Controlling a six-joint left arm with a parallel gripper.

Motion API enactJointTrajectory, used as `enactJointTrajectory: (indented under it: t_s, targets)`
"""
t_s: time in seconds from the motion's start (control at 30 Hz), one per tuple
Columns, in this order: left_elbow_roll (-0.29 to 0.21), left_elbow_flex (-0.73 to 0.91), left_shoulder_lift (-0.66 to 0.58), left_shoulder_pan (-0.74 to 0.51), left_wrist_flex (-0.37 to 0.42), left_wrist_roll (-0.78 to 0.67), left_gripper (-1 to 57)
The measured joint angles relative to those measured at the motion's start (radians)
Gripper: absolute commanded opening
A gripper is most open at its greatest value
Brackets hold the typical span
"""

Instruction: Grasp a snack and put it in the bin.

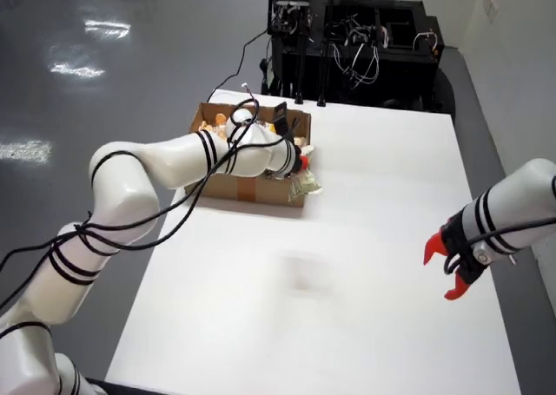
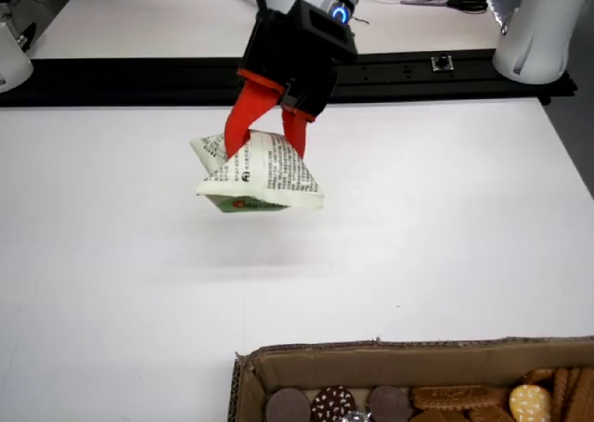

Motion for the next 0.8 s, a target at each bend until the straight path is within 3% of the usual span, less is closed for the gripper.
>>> enactJointTrajectory:
  t_s: [0.4, 0.8]
  targets:
    - [-0.002, -0.257, 0.134, 0.096, 0.015, -0.027, 13.9]
    - [-0.004, -0.337, 0.183, 0.177, -0.038, -0.077, 17.1]
